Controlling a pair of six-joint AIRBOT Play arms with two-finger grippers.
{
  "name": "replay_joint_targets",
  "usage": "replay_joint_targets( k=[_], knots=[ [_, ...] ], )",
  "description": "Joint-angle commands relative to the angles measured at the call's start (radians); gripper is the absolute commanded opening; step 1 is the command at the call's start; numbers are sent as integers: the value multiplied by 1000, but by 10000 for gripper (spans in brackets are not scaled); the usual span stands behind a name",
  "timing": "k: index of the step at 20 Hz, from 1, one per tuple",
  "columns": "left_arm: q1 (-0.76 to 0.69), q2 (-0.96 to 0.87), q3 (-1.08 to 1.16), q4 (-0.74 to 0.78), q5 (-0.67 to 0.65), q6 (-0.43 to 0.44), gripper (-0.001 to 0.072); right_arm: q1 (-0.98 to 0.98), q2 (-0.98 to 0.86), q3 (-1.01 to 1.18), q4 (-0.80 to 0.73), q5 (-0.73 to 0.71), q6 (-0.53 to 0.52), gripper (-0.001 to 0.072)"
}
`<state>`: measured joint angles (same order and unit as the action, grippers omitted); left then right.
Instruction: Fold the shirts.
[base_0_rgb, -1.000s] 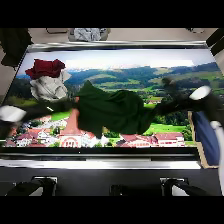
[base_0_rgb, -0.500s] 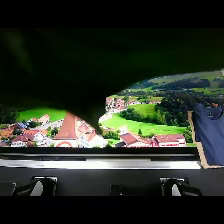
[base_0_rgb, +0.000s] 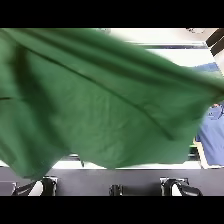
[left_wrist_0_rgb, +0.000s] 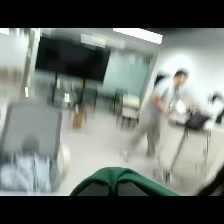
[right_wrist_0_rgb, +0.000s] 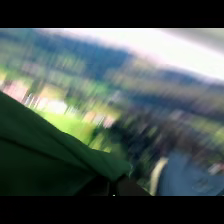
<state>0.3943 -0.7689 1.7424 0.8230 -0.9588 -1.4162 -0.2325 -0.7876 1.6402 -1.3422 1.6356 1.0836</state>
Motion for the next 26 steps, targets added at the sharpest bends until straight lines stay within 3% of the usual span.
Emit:
replay_joint_targets(
  k=[1, 4, 6, 11, 13, 14, 15, 16, 17, 18, 21, 23, 24, 26],
  knots=[
    [-11, -158, -100, 35, -258, 34, 26, 1, -127, -232, 87, 93, 5, 46],
    [-75, -334, -340, 34, -204, 100, 27, 1, -258, -556, 204, -281, 4, 46],
    [-122, -483, -418, 34, -107, 138, 27, 1, -404, -621, 343, -465, -56, 46],
    [-208, -766, -419, -26, 3, 138, 28, 1, -657, -617, 726, -719, -165, 47],
    [-243, -818, -420, -30, -21, 134, 31, 32, -686, -617, 757, -733, -211, 47],
    [-256, -829, -420, -30, -29, 124, 89, 50, -688, -617, 750, -747, -239, 48],
    [-264, -827, -418, -34, -35, 123, 277, 56, -683, -616, 755, -744, -259, 96],
    [-257, -821, -404, -33, -71, 124, 530, 45, -673, -603, 748, -709, -265, 233],
    [-233, -815, -370, -32, -145, 142, 677, 12, -656, -579, 729, -644, -284, 496],
    [-200, -809, -333, -9, -227, 142, 675, -35, -632, -552, 705, -561, -303, 613],
    [-101, -760, -356, 127, -457, 56, 666, -214, -543, -487, 488, -327, -238, 603],
    [-90, -695, -530, 206, -457, 44, 644, -264, -494, -507, 248, -216, -170, 595],
    [-90, -660, -640, 214, -430, 62, 591, -263, -475, -533, 137, -159, -170, 595],
    [-90, -611, -824, 188, -373, 148, 585, -263, -444, -608, 77, -107, -171, 597]
  ],
)
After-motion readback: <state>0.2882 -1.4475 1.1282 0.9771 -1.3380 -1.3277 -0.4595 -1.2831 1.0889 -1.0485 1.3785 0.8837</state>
